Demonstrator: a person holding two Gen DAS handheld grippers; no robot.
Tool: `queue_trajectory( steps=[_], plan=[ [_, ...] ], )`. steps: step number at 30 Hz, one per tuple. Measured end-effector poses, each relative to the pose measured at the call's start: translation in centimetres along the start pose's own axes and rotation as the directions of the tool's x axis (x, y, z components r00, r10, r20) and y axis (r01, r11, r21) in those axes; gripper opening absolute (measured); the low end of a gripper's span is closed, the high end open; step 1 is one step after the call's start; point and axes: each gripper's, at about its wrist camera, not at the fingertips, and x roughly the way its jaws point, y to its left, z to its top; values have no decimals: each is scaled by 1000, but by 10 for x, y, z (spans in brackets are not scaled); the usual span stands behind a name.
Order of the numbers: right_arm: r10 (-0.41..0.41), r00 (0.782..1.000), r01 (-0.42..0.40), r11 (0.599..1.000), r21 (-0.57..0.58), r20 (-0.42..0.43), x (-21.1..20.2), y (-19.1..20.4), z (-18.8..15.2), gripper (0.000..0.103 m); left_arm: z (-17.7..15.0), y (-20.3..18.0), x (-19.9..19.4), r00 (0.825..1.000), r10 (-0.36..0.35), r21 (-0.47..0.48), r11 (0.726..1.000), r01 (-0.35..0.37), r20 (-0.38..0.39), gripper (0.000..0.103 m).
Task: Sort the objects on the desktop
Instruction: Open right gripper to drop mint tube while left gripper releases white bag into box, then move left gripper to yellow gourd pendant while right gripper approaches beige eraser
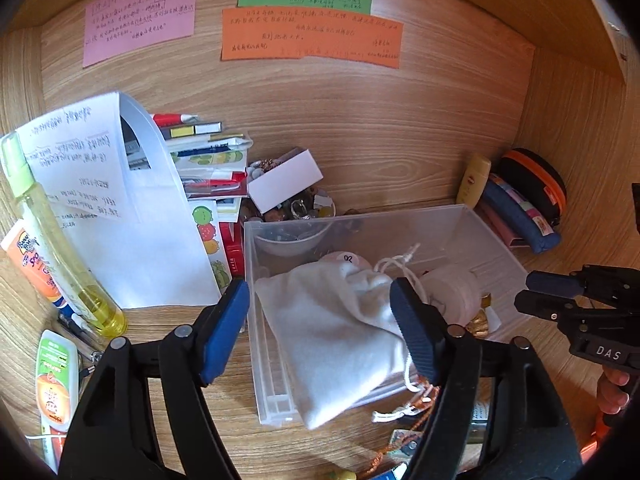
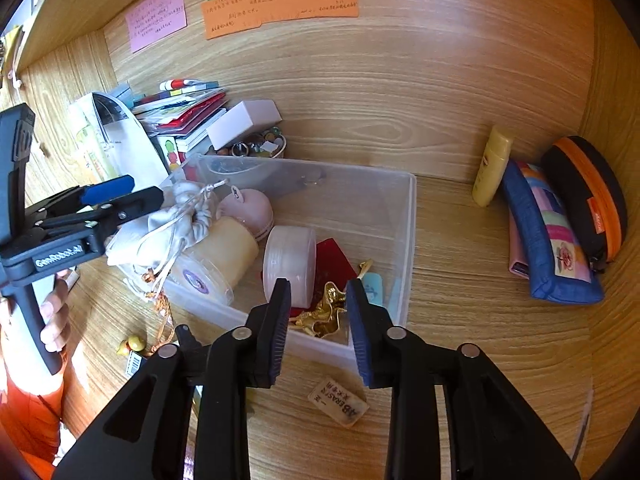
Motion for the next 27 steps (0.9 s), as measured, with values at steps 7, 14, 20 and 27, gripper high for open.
queue_trajectory(
  steps=[7,14,20,27],
  plan=[
    [-20,999,20,1000,22,33,-14,-2,-5,59,-6,-5,-23,999,14,18,1000,-14,30,94],
    [-29,998,28,999,17,47,-25,1,-13,71,-18,-2,-40,1000,24,19,1000,-24,12,98],
    [-50,998,50,999,9,36,-27,2,-23,71,-40,7,-47,997,74,34,997,-73,-28,98],
    [-82,996,83,996,24,-24,-16,-6,-40,71,-73,21,-37,986,105,30,994,-102,-128,98]
  ],
)
